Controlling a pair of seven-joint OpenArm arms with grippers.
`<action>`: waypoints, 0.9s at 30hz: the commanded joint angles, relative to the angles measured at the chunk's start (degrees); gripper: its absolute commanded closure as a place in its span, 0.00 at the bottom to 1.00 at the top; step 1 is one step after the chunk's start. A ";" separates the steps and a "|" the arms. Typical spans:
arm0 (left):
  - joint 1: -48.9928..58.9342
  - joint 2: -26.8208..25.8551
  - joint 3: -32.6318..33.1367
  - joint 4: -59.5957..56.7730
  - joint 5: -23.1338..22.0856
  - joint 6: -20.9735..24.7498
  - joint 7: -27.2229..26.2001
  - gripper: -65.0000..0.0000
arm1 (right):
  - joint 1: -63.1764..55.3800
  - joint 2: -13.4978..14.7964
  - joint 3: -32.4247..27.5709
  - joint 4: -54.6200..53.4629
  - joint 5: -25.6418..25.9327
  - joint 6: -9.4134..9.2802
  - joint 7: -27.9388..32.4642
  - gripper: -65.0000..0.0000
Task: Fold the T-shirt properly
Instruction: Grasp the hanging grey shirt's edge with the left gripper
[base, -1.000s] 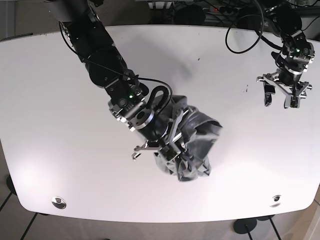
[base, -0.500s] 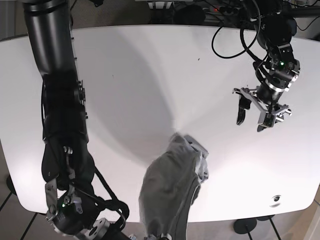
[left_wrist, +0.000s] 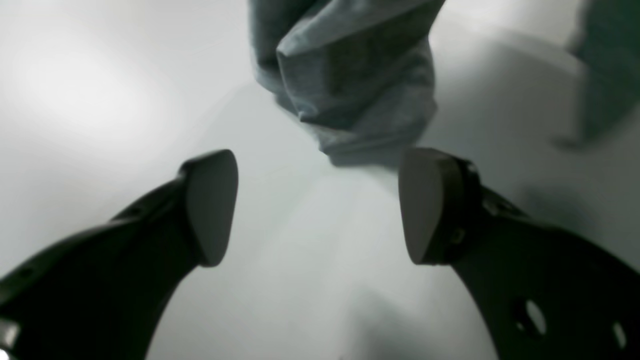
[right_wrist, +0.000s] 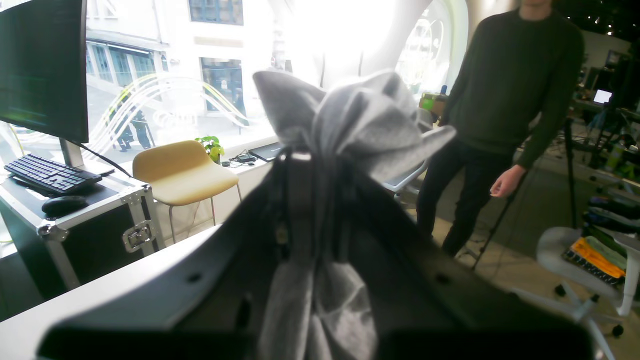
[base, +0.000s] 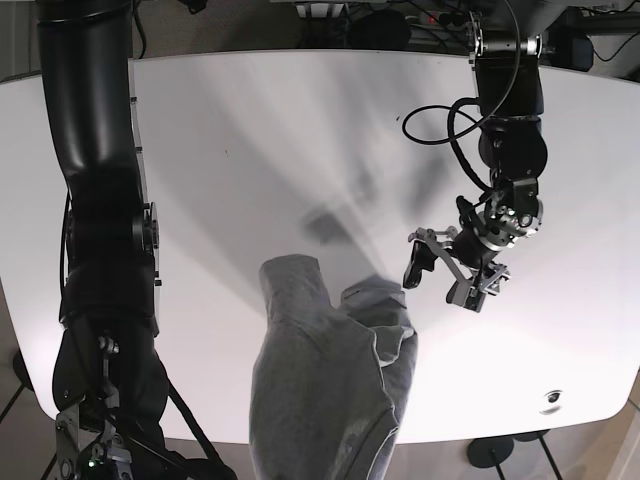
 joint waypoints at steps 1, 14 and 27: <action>-3.85 -0.88 1.68 -3.48 -0.95 2.08 -3.97 0.27 | 1.86 0.00 0.45 0.56 0.43 0.16 2.43 0.97; -17.57 6.06 9.33 -35.48 -0.95 2.26 -16.01 0.27 | 1.60 1.58 0.45 0.83 0.70 0.16 2.43 0.97; -23.63 7.30 17.77 -50.43 -0.78 9.82 -23.13 0.92 | -0.95 2.73 4.06 1.00 0.87 0.25 2.60 0.97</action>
